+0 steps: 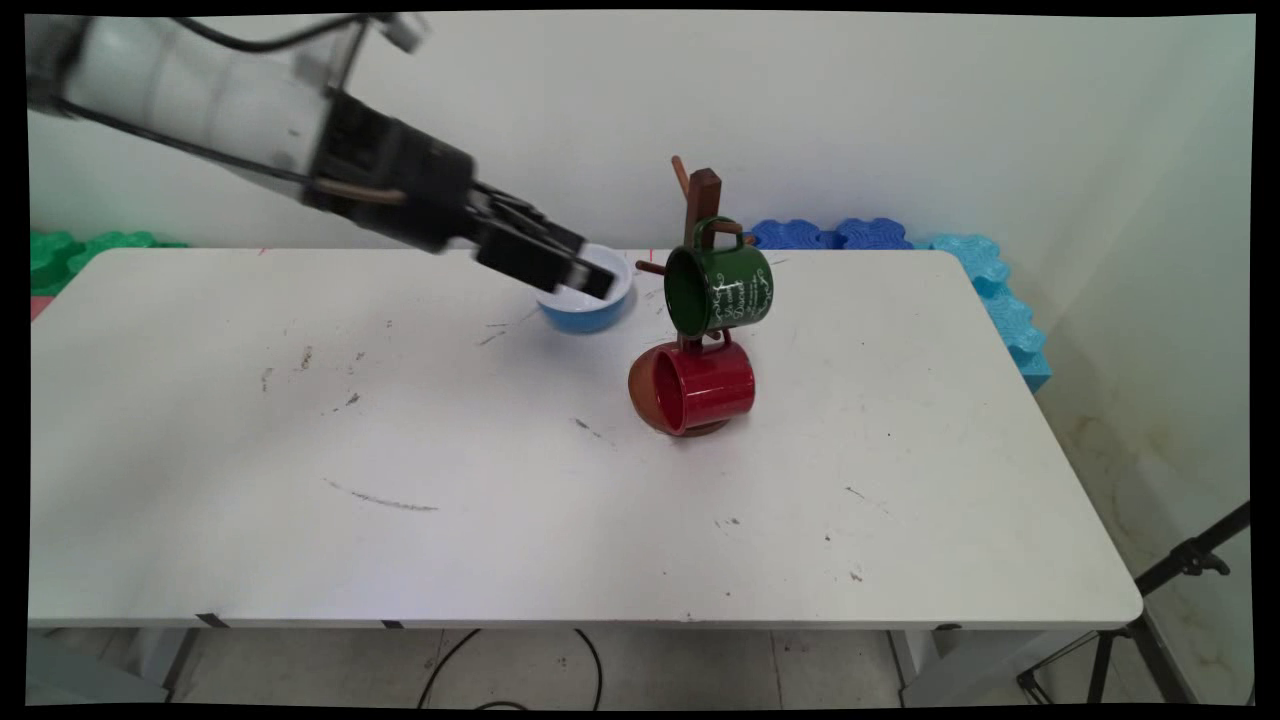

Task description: Pick up the green mug from the rack

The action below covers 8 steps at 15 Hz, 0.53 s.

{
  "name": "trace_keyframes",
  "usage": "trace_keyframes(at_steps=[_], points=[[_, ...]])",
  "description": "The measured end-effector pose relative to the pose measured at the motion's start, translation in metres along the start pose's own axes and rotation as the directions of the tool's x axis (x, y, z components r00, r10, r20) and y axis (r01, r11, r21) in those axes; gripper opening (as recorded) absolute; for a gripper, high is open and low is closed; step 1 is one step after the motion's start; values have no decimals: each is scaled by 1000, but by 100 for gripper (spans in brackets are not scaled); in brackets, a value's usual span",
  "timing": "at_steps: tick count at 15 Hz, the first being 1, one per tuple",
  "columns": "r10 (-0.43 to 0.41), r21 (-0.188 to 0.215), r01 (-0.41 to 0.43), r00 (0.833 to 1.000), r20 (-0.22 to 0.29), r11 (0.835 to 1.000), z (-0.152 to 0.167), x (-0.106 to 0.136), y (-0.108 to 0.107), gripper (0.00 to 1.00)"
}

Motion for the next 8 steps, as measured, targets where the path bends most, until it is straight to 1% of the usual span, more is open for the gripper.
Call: trace_keyframes(at_steps=[3, 8], points=[[-23, 12, 24, 1000, -19, 1000, 30, -1, 15, 100], [-39, 37, 40, 998, -42, 999, 66, -4, 25, 100]])
